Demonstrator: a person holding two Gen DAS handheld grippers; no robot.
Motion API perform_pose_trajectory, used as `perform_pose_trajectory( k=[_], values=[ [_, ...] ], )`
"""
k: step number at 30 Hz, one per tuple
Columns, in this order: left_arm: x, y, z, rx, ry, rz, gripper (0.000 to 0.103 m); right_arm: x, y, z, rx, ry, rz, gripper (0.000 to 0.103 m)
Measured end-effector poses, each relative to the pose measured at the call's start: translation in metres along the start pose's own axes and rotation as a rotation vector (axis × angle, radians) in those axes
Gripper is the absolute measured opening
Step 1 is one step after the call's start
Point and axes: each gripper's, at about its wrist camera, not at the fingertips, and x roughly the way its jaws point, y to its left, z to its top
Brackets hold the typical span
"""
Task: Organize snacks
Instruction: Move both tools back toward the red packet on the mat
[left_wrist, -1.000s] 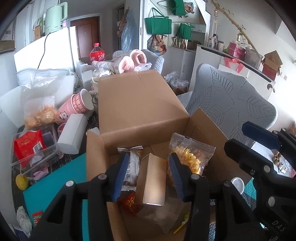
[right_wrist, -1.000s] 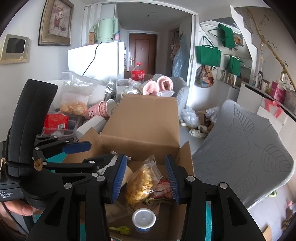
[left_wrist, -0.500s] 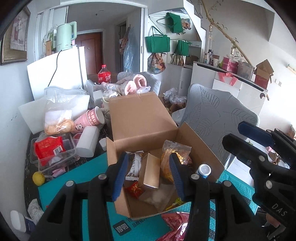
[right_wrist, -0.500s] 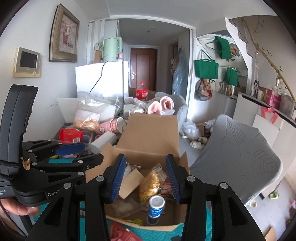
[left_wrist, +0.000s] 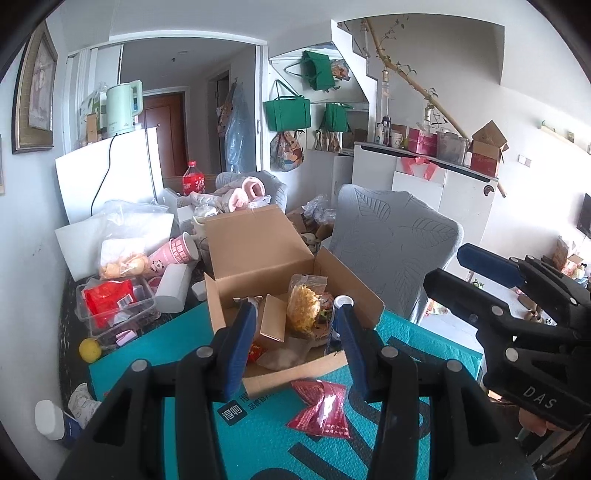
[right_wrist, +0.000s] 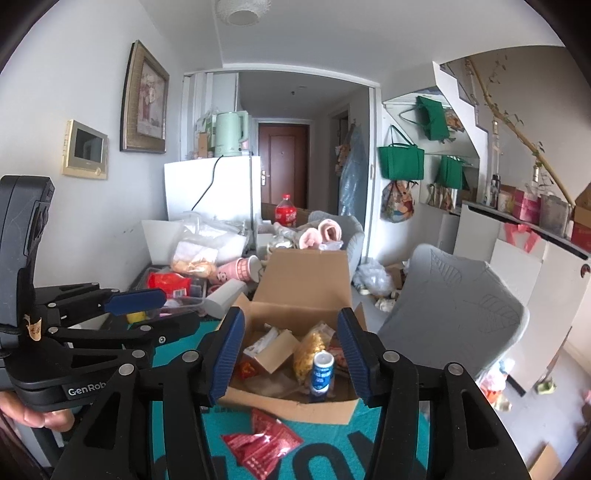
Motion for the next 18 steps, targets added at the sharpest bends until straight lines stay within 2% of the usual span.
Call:
perform_pose_trajectory(
  k=[2,6,9,13,18],
  values=[
    [-0.009,-0.003,-0.006,0.0,-0.001,-0.014,0.046,-0.009,0.001,-0.007,0.012,0.009,-0.007,0.053],
    [-0.021,-0.011,-0.018,-0.002,0.007,-0.016,0.046,-0.027,-0.001,-0.023,0.041,0.015,0.008,0.067],
    [-0.029,-0.015,-0.026,0.0,0.008,-0.02,0.046,-0.038,0.0,-0.037,0.064,0.028,0.021,0.068],
    [-0.032,-0.017,-0.039,-0.001,0.02,-0.036,0.046,-0.051,0.0,-0.055,0.095,0.028,-0.03,0.071],
    [-0.03,-0.02,-0.059,0.009,0.055,-0.062,0.046,-0.06,-0.003,-0.078,0.123,0.052,-0.05,0.071]
  ],
)
